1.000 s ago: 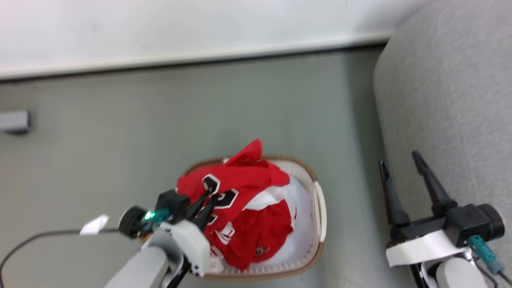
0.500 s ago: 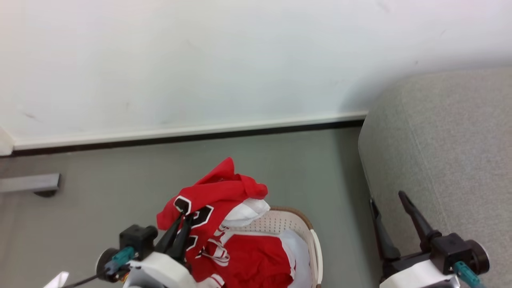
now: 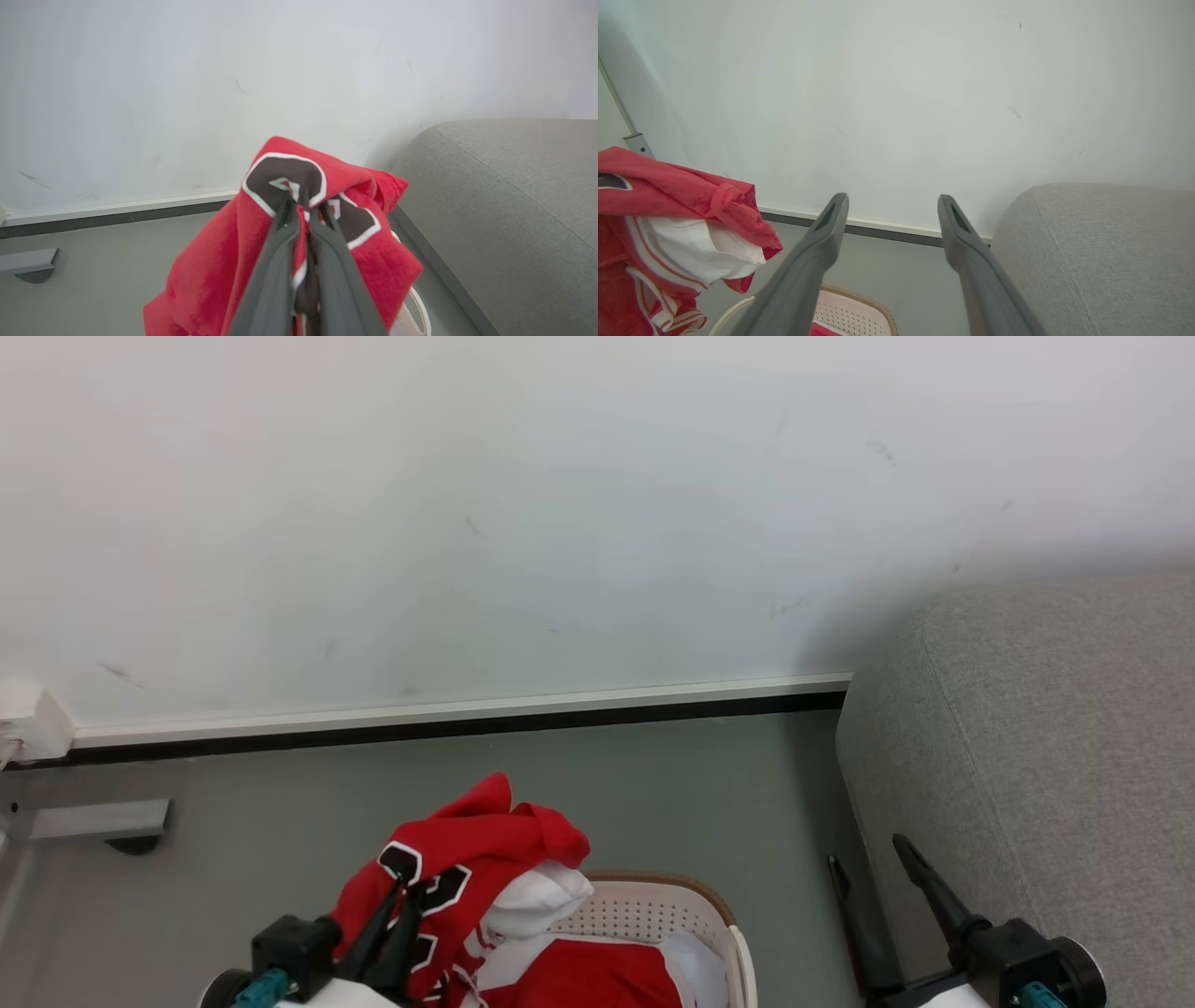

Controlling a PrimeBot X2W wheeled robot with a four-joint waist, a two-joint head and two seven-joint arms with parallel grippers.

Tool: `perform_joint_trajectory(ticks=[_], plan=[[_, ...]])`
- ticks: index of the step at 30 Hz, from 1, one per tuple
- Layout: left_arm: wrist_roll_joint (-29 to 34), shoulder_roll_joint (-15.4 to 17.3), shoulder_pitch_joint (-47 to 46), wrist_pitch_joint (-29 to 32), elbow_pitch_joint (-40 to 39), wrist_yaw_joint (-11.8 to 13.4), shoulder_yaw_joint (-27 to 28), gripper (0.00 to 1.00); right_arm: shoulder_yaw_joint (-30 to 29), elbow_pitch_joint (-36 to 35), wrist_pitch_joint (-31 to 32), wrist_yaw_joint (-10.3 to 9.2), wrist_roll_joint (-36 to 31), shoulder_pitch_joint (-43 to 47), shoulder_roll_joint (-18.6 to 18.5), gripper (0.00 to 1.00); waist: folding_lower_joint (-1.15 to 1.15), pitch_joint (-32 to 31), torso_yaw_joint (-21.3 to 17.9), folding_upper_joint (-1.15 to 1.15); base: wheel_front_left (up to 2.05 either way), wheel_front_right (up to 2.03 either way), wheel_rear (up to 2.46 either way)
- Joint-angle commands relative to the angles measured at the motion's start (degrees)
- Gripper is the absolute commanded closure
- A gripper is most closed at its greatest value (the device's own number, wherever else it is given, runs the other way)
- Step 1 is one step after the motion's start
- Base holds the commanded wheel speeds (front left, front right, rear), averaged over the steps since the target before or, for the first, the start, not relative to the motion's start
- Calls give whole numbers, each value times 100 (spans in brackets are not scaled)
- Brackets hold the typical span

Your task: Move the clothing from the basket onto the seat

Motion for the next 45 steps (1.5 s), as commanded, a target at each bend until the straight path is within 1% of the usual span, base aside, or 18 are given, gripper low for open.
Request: perform_joint_trajectory(ticks=[1, 6, 9, 15, 16, 17, 20, 21, 23, 27, 36, 44, 45], plan=[[74, 59, 91, -3, -78, -25, 41, 100, 114, -2, 1, -12, -27, -55, -23, 0, 1, -34, 0, 0, 0, 0, 0], [171, 178, 111, 12, -250, -99, -37, 100, 607, -18, 2, -12, -207, -336, -25, 0, 1, -40, -42, 0, 0, 0, 0], [216, 242, 88, 59, -344, -138, -102, 100, 933, 4, 1, -12, -266, -529, -112, 0, 1, -36, -68, 0, 0, 0, 0], [422, 459, -64, 311, -717, -278, -365, 100, 2353, 187, 2, -12, 6, -1366, -665, 0, 1, -28, -114, 0, 0, 0, 0], [449, 488, -89, 360, -787, -312, -426, 100, 2597, 229, 2, -12, 99, -1523, -759, 0, 1, -30, -113, 0, 0, 0, 0], [533, 533, -141, 455, -909, -358, -549, 100, 3041, 315, 2, -12, 262, -1815, -924, 0, 1, -34, -105, 0, 0, 0, 0], [637, 574, -223, 583, -1092, -432, -751, 100, 3667, 437, 41, -12, 576, -2197, -1112, 0, 1, -39, -75, 0, 0, 0, 0], [637, 574, -223, 583, -1092, -432, -751, 100, 3667, 437, 41, -12, 576, -2197, -1112, 0, 1, -39, -75, 0, 0, 0, 0], [681, 584, -278, 660, -1185, -474, -875, 100, 4052, 504, 68, -12, 758, -2415, -1206, 0, 1, -44, -47, 0, 0, 0, 0], [728, 596, -368, 780, -1251, -532, -1086, 100, 4625, 648, 72, -12, 1081, -2739, -1283, 0, 1, -57, -6, 0, 0, 0, 0], [622, 568, -545, 821, -1345, -625, -1564, 100, 5671, 871, 115, -12, 1961, -3177, -1227, 0, 1, -92, 21, 0, 0, 0, 0], [314, 547, -724, 786, -1546, -669, -1966, 100, 6028, 970, 181, -12, 2551, -3333, -1192, 0, 1, -109, 42, 0, 0, 0, 0], [262, 561, -732, 785, -1564, -672, -2000, 100, 6045, 947, 200, -12, 2635, -3338, -1191, 8, 1, -111, 45, 0, 0, 0, 0]])
